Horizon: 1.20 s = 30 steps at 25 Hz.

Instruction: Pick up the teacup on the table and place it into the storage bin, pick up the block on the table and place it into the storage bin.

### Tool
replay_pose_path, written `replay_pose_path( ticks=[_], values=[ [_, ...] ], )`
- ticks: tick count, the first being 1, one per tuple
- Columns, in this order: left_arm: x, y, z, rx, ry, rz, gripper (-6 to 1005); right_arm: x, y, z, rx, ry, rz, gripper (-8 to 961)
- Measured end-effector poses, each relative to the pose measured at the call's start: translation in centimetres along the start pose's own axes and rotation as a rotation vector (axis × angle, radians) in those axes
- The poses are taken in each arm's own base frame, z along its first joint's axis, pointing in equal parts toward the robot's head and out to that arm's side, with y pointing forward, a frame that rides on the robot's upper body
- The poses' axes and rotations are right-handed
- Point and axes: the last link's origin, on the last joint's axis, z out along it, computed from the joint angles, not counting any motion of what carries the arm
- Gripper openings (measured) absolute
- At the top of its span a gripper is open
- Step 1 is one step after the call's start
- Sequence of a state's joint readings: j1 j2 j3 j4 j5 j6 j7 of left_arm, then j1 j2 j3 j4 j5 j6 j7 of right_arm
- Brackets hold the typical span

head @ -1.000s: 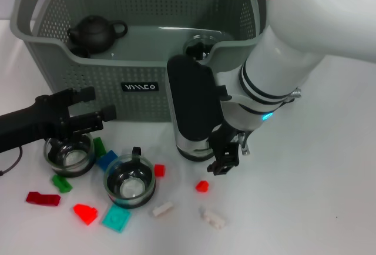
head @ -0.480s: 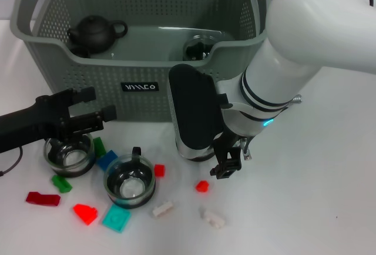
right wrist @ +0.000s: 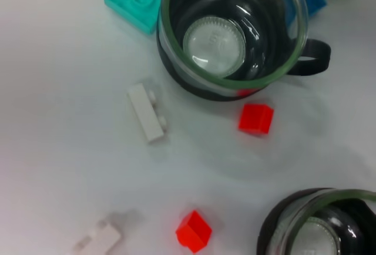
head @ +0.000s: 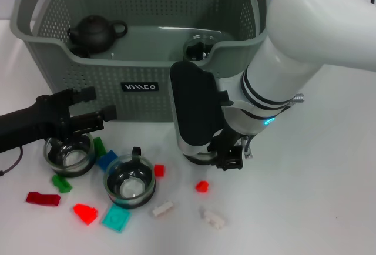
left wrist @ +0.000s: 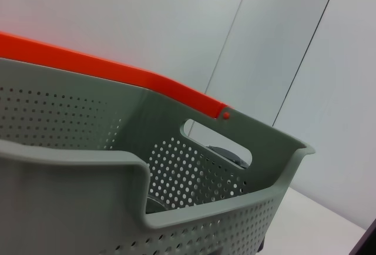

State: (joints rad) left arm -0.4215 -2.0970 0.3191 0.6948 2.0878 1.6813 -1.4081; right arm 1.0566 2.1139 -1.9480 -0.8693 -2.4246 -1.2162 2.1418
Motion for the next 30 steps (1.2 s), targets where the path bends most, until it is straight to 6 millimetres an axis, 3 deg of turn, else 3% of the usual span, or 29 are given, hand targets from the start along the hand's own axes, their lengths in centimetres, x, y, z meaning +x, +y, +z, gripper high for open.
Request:
replay_pose_path(
  ticks=[6,9,15,19,25,30],
  values=[
    [0.0,0.0,0.0,-0.001,0.000,0.001,859,-0.1,0.0,-0.1,-0.003,0.002,-0.001,235],
    [0.1,0.0,0.1,-0.002,0.001,0.002,859,-0.2,0.0,-0.1,-0.002,0.001,-0.002,55],
    [0.1,0.0,0.1,-0.004,0.001,0.003,859,-0.5,0.1,-0.8,-0.017,-0.009,0.005,56],
    [0.2,0.0,0.1,-0.004,0.002,0.005,859,-1.0,0.5,-3.0,-0.065,-0.034,0.019,56],
    [0.7,-0.2,0.0,0.003,0.025,0.012,859,-1.6,0.8,-8.6,-0.097,-0.105,0.033,55],
    [0.9,-0.3,0.0,0.007,0.035,0.022,859,-1.6,-0.2,-13.4,-0.034,-0.190,0.054,55]
  ],
)
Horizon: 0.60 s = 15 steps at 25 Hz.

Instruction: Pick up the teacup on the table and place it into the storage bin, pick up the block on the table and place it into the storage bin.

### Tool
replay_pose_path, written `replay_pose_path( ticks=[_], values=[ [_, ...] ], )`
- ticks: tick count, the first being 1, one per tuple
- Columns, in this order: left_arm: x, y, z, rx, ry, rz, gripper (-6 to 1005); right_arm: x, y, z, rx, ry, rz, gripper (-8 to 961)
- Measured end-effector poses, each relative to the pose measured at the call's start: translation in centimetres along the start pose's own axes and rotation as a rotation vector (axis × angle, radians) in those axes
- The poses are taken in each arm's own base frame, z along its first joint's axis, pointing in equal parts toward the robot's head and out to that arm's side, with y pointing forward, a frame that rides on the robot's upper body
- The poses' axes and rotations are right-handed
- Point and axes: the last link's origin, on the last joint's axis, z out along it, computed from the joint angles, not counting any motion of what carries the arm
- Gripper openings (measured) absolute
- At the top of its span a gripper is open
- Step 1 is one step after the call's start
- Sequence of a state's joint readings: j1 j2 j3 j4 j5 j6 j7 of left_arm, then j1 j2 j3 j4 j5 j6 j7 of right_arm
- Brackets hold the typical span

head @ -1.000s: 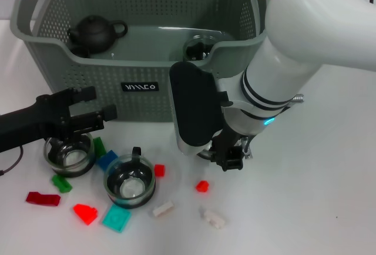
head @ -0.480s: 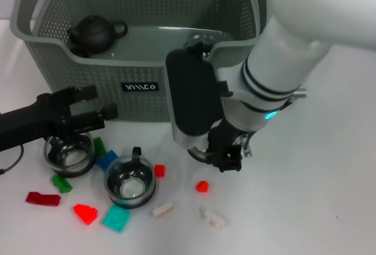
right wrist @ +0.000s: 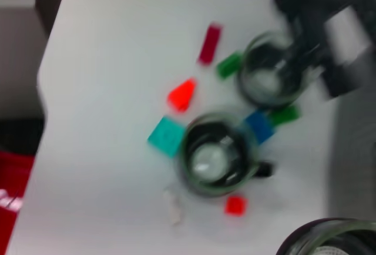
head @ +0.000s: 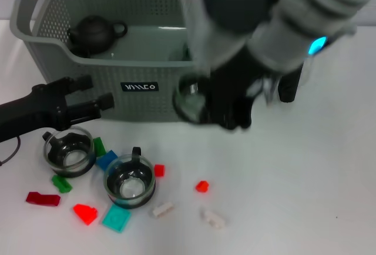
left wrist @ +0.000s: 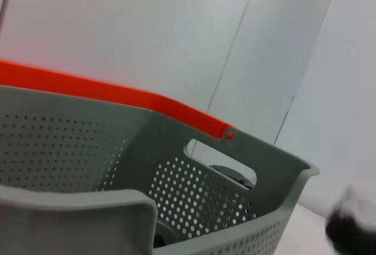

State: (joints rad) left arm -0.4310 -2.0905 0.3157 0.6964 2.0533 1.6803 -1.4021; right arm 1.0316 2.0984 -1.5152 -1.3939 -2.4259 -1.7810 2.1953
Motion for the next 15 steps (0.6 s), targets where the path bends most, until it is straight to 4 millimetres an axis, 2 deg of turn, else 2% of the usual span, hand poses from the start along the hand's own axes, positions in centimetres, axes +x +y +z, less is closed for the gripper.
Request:
replay_pose_path(
  ticks=[3,4,5,8,11,15],
  values=[
    [0.1,0.0,0.0,0.004,0.007,0.000,859,-0.4,-1.1,-3.2,0.048,-0.070,0.017,55],
    [0.1,-0.1,-0.1,0.007,0.011,-0.001,859,-0.6,-1.6,-5.1,0.053,-0.129,0.027,56],
    [0.1,-0.1,-0.1,0.007,0.011,-0.001,859,-0.6,-1.6,-5.1,0.053,-0.129,0.027,56],
    [0.1,-0.1,-0.1,0.008,0.012,-0.001,859,-0.8,-2.3,-7.3,0.067,-0.234,0.043,56],
    [0.0,-0.1,-0.2,0.011,0.014,-0.003,859,-0.8,-3.4,-8.1,0.136,-0.302,0.073,56],
    [0.0,-0.1,-0.3,0.015,0.018,-0.006,859,-0.3,-5.9,-7.6,0.303,-0.349,0.163,55]
  ],
)
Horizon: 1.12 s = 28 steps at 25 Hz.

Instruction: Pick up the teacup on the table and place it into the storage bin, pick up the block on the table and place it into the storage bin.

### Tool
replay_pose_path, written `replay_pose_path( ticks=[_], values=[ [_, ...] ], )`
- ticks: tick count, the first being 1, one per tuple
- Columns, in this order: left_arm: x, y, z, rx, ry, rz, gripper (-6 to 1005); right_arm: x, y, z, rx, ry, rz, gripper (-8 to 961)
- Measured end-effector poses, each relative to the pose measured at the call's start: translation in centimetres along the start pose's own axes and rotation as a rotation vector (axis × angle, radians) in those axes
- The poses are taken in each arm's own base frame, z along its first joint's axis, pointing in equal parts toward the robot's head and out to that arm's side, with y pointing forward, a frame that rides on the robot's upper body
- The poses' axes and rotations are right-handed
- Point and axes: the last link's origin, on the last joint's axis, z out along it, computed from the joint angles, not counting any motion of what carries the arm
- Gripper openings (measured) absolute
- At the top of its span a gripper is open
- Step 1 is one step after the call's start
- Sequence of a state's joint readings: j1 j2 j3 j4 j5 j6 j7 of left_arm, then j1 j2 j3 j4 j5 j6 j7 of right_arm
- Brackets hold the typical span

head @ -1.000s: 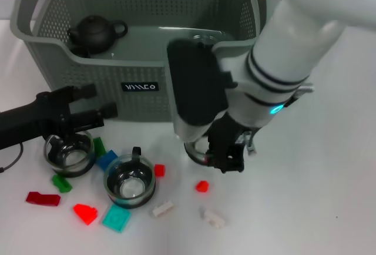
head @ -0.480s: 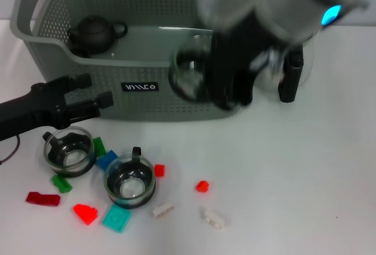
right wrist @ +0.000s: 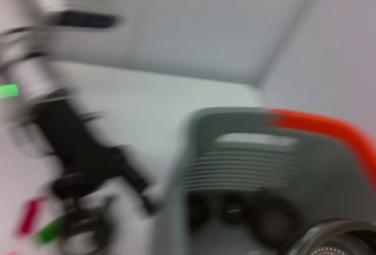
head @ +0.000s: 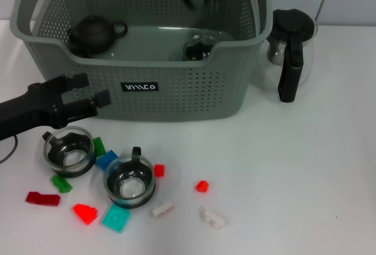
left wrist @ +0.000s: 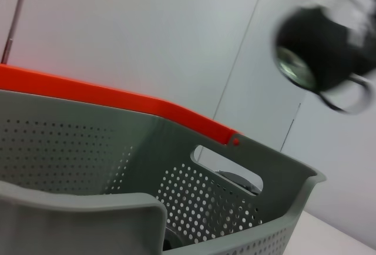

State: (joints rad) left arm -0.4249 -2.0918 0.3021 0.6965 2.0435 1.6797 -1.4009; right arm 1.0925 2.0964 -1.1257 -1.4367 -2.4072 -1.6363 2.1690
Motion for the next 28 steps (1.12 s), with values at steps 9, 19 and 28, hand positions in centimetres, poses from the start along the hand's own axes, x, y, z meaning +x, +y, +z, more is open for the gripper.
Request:
replay_pose_path(
  ticks=[9,19,28],
  values=[
    [-0.1,0.0,-0.1,0.007,0.011,-0.007,859,1.9,-3.3,7.0,0.138,0.020,0.197,56],
    [-0.6,0.3,0.1,0.000,0.016,-0.017,859,3.2,-4.8,12.0,0.212,0.085,0.205,56],
    [-0.8,0.3,0.1,0.000,0.024,-0.022,859,5.4,-4.4,14.2,0.261,0.146,0.192,55]
  ],
)
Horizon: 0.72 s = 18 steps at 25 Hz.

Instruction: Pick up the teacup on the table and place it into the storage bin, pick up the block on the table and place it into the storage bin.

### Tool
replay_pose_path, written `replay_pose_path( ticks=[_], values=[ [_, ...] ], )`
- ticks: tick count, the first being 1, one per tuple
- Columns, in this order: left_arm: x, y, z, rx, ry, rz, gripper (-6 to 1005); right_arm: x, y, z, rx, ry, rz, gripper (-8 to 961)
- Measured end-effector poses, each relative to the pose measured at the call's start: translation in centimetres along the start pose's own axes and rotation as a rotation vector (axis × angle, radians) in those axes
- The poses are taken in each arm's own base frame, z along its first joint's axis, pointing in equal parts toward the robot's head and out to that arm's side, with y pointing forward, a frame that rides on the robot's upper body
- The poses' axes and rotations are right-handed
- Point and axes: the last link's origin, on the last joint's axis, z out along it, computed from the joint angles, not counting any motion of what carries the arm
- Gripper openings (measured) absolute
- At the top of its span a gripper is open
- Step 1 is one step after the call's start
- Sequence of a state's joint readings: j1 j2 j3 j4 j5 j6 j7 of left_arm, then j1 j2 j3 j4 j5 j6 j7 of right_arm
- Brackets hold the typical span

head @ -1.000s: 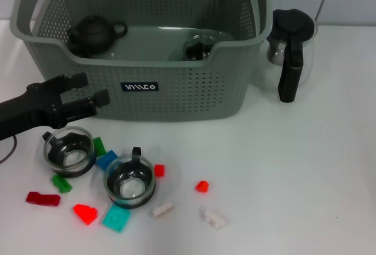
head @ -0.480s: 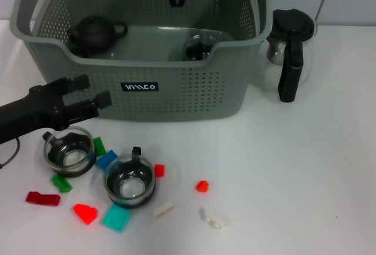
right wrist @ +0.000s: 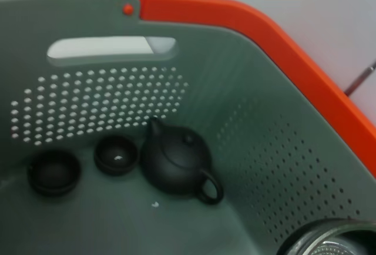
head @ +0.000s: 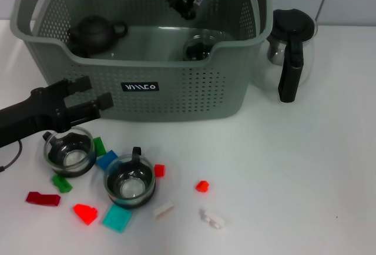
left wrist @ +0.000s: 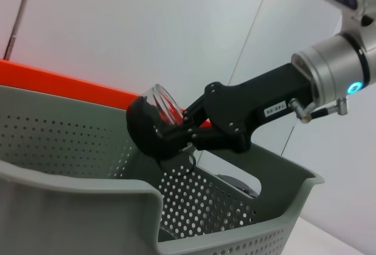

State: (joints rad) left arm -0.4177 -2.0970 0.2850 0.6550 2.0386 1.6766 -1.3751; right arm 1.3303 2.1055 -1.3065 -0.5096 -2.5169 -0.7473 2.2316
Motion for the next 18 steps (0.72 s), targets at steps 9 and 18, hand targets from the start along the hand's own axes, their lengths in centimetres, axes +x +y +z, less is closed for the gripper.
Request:
replay_pose_path(
  ticks=[9,18],
  values=[
    [-0.3,0.1,0.1,-0.004,0.004,-0.009,859,2.2,0.3,1.1,0.018,0.037,0.004,56],
    [-0.2,0.1,0.1,-0.005,0.004,-0.009,859,3.4,0.9,1.6,-0.002,0.052,-0.009,55]
  ],
)
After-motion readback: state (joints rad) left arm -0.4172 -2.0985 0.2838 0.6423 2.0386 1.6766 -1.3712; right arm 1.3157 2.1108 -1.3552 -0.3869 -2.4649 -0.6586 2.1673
